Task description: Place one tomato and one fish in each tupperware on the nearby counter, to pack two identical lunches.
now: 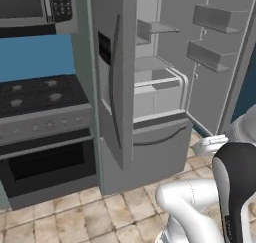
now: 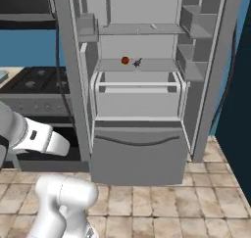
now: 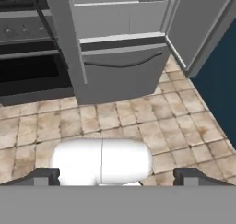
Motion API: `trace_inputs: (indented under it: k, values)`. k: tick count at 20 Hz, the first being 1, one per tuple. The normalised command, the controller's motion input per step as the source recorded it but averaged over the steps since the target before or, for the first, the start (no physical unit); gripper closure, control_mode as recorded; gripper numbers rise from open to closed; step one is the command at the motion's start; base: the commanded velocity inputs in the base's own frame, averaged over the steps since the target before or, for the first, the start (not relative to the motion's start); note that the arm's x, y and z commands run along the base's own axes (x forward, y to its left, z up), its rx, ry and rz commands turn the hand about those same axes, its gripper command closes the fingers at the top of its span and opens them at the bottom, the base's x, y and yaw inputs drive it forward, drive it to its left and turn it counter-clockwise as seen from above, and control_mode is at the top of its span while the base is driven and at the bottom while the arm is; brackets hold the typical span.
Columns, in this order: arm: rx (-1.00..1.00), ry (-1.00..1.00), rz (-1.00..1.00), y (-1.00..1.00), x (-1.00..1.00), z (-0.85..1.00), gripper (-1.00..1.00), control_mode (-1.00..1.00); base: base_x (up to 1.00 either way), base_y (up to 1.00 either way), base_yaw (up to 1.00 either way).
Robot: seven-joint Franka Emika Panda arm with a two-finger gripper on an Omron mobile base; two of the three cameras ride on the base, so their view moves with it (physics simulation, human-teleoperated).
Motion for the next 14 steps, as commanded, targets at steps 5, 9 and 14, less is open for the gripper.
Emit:
trace_inputs:
  k: [5,9,14]
  values:
    - [0.00,0.00,0.00,0.00,0.00,0.00,-1.00,1.00,0.27,-0.83,0.00]
    - [0.00,0.00,0.00,0.00,0.00,0.00,-1.00,1.00,0.57,-0.27,0.00]
    - [0.00,0.00,0.00,0.00,0.00,0.00,-1.00,1.00,0.74,0.01,0.03]
